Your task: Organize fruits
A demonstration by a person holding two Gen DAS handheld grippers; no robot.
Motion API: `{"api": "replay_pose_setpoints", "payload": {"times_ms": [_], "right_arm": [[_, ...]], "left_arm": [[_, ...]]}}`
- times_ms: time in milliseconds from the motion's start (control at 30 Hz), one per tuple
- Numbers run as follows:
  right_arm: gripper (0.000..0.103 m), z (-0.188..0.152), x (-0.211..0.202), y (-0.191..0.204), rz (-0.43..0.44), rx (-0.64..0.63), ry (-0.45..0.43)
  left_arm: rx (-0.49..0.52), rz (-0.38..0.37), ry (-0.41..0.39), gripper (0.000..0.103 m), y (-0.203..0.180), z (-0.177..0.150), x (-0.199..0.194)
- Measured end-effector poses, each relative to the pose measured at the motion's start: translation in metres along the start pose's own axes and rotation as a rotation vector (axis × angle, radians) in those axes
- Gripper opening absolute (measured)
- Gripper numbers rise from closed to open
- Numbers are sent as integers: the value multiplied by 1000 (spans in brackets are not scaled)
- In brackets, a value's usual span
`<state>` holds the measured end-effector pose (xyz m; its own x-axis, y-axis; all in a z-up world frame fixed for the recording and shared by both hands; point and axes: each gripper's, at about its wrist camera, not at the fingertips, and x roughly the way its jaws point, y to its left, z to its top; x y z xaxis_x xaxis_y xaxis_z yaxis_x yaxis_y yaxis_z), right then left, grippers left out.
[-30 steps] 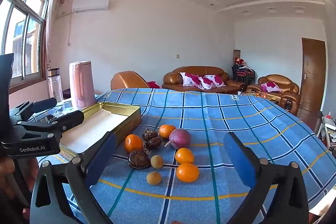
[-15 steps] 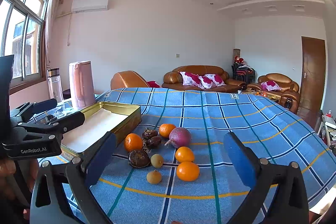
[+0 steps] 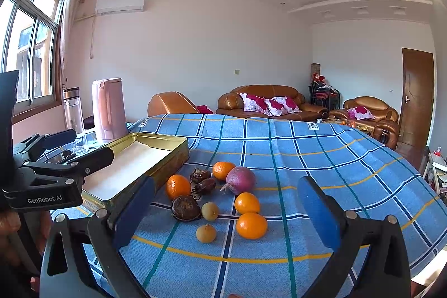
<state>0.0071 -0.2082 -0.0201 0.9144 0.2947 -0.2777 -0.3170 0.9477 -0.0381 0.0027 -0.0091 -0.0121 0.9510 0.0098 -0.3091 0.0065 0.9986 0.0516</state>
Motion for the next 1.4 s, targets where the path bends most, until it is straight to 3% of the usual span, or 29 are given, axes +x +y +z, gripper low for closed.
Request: {"api": "replay_pose_setpoints", "payload": {"times_ms": [733, 1167, 1400], "right_arm": [[102, -1, 2, 2, 3, 0, 8], [102, -21, 20, -20, -32, 41, 91], [102, -41, 31, -47, -54, 67, 156]], "left_arm": [[2, -1, 12, 103, 0, -3, 4], [31, -19, 61, 103, -19, -15, 20], [57, -65, 86, 103, -42, -21, 31]]}}
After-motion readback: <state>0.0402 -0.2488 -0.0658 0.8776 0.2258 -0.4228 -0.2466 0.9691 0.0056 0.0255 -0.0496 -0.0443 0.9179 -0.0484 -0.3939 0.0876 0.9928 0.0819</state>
